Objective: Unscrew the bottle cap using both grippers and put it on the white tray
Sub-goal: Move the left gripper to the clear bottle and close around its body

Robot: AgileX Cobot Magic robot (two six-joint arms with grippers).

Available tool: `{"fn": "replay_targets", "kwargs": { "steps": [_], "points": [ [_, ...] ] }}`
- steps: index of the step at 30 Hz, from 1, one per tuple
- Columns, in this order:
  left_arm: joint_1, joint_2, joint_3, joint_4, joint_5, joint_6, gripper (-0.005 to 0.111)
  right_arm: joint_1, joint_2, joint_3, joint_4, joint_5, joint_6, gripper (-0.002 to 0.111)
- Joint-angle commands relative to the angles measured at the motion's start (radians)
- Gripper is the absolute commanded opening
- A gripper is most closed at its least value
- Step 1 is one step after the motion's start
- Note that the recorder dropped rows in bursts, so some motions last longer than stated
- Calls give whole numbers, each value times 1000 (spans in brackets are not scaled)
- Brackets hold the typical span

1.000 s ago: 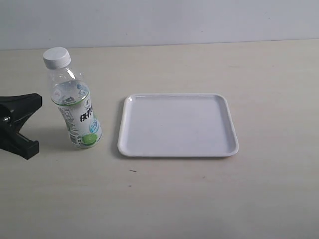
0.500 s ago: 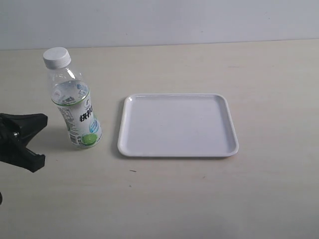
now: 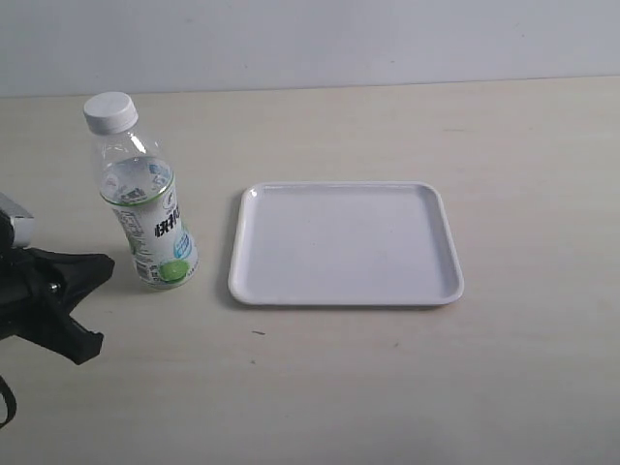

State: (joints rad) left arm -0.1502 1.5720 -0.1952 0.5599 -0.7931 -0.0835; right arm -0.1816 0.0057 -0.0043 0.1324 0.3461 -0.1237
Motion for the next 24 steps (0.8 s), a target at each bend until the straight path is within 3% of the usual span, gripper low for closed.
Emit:
{"fn": "replay_targets", "kwargs": {
  "steps": [1,7,9,19,24],
  "points": [
    [1,54,-45,10,-14,5,30,-4,-6,4,-1,-8,-5,0],
    [1,109,-88,6,-5,5,92,-4,-6,4,-1,-10,-5,0],
    [1,120,-88,6,-19,11,105,-4,-6,4,-1,-10,-5,0],
    [1,231,-163,4,-139,47,105,-4,-6,4,-1,-8,-5,0],
    [1,323,-176,44,-302,77,105,-4,-6,4,-1,-8,-5,0]
  ]
}}
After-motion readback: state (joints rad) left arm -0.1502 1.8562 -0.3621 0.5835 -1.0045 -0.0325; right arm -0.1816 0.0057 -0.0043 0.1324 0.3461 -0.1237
